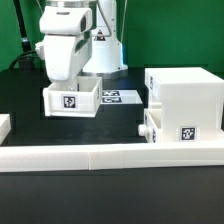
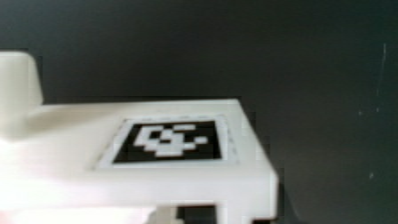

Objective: Assemble drawer

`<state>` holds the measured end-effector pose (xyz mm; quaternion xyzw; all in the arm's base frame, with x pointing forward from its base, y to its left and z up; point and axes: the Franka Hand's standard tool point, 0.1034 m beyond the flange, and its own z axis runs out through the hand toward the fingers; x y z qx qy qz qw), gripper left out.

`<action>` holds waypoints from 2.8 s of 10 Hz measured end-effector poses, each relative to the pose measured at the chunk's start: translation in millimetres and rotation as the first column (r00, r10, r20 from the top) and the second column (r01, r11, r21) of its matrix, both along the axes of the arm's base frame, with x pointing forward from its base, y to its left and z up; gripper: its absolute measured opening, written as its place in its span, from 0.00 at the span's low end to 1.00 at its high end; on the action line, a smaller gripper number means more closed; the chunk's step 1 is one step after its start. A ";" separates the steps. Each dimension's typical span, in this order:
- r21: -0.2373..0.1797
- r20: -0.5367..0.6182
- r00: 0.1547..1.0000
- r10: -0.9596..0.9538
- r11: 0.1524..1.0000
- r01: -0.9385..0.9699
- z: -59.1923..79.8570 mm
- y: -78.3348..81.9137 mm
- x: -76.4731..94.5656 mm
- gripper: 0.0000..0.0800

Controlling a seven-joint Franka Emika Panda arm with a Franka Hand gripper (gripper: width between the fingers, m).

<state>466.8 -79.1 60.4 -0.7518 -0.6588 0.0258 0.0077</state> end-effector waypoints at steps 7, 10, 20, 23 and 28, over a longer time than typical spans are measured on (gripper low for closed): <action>0.007 0.005 1.000 0.012 1.000 -0.012 9.2 30.9 66.8 0.05; 0.007 0.001 1.000 0.016 1.000 -0.016 7.7 28.1 64.9 0.05; 0.008 0.059 0.997 0.041 0.999 -0.041 3.6 66.5 75.6 0.05; 0.008 0.058 0.998 0.028 1.000 -0.028 3.2 66.9 75.4 0.05; 0.009 0.052 0.998 0.039 0.999 -0.040 1.5 73.2 72.7 0.05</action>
Offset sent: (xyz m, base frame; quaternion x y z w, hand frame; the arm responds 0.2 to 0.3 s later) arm 0.0653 0.0150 0.0117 0.0070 0.0259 -0.0434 0.9987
